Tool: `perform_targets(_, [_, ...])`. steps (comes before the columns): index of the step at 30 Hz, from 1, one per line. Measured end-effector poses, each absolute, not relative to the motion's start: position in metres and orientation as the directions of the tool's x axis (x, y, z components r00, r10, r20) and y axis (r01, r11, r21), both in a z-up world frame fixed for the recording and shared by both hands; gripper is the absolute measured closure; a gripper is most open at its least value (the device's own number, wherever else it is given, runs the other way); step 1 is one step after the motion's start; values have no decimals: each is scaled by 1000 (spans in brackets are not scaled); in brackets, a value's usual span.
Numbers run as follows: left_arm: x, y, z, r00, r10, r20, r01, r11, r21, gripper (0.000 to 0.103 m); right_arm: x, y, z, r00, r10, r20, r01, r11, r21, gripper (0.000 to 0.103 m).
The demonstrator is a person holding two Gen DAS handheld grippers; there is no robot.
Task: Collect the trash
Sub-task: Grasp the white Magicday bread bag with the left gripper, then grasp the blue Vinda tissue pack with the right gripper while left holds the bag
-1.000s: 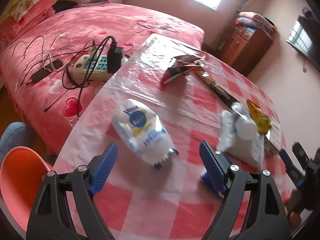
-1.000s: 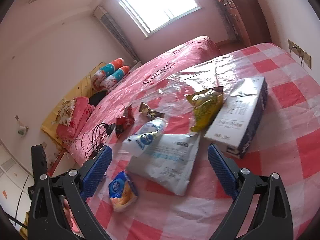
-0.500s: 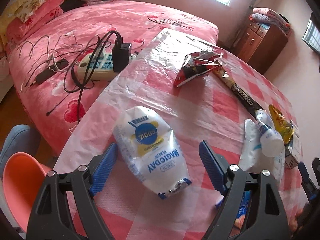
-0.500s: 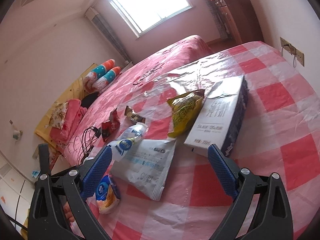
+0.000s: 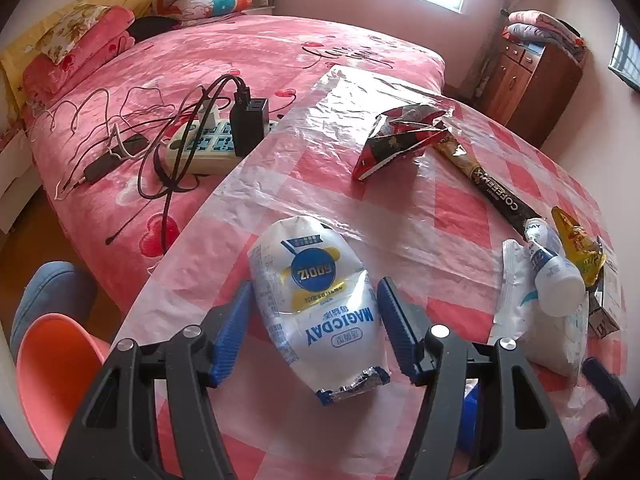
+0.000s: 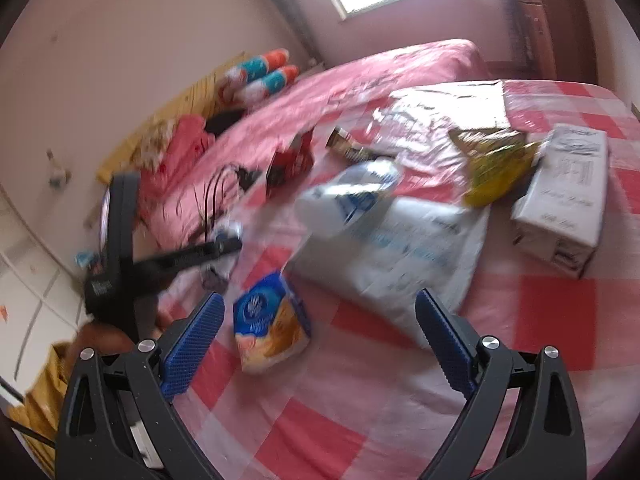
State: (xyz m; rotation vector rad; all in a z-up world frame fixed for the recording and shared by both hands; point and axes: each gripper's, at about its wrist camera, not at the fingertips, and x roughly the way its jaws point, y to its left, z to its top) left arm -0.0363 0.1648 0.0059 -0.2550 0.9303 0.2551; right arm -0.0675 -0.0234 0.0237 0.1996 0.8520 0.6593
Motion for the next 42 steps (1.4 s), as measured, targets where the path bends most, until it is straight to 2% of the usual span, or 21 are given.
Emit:
perform_targets(9, [-44, 167, 7, 590, 67, -804, -307, 940, -147, 40, -76, 7, 23, 455, 592, -666, -541, 777, 321, 8])
perform_targets(10, [-46, 168, 7, 593, 63, -803, -307, 940, -153, 40, -76, 10, 23, 446, 597, -667, -552, 770, 319, 9])
perform_targets(12, [-48, 170, 7, 596, 55, -801, -304, 939, -162, 40, -76, 17, 20, 424, 589, -688, -567, 765, 306, 20])
perform_targets(25, [-76, 188, 10, 623, -14, -782, -282, 929, -241, 40, -75, 51, 12, 408, 508, -759, -608, 771, 188, 20])
perform_targets(42, [-109, 201, 8, 643, -93, -760, -213, 931, -295, 40, -80, 74, 9, 486, 373, -790, -609, 793, 0, 41])
